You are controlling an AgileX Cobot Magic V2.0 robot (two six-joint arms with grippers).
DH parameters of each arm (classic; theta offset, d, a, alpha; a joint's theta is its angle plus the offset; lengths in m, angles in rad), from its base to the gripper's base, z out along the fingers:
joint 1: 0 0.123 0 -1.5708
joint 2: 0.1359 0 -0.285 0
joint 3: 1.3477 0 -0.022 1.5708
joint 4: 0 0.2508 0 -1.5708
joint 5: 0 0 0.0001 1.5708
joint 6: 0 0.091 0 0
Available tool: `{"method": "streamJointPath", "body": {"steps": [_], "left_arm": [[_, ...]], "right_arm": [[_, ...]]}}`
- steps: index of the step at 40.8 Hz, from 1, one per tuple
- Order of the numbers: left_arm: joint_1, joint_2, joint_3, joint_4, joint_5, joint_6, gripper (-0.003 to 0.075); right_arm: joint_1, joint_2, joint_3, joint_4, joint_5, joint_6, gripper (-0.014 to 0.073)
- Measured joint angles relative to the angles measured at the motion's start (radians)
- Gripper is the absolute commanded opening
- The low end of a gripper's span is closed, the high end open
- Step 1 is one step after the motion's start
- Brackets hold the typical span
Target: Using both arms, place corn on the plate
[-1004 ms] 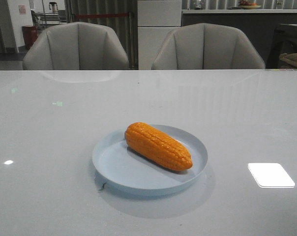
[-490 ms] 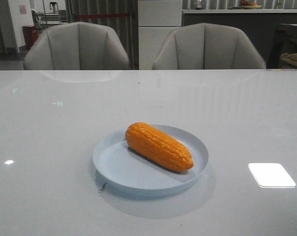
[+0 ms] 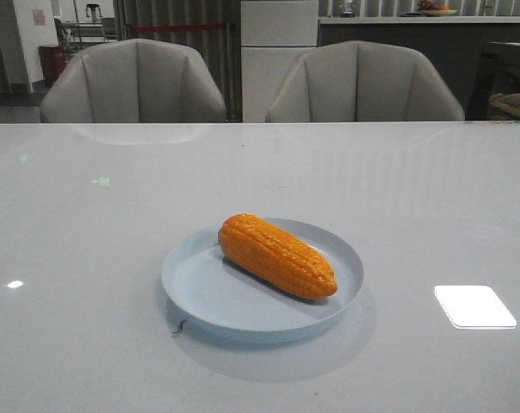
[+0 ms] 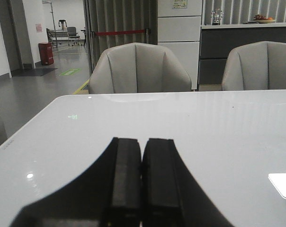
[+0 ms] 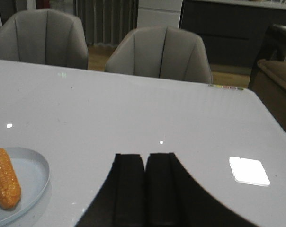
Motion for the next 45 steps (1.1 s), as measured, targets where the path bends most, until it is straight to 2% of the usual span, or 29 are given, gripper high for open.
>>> {"method": "streamJointPath", "body": {"steps": [5,11,20,45], "left_arm": [[0.000,0.000,0.000,0.000,0.000,0.000,0.0094],[0.000,0.000,0.000,0.000,0.001,0.000,0.0094],[0.000,0.000,0.000,0.000,0.001,0.000,0.0094],[0.000,0.000,0.000,0.000,0.001,0.000,0.0094]], "right_arm": [[0.000,-0.007,0.161,0.000,-0.153,0.000,0.0023],[0.000,-0.007,0.329,0.000,-0.257,0.000,0.0023],[0.000,-0.007,0.343,0.000,-0.214,0.000,0.0023],[0.000,-0.007,0.343,0.000,-0.205,0.000,0.0023]]}}
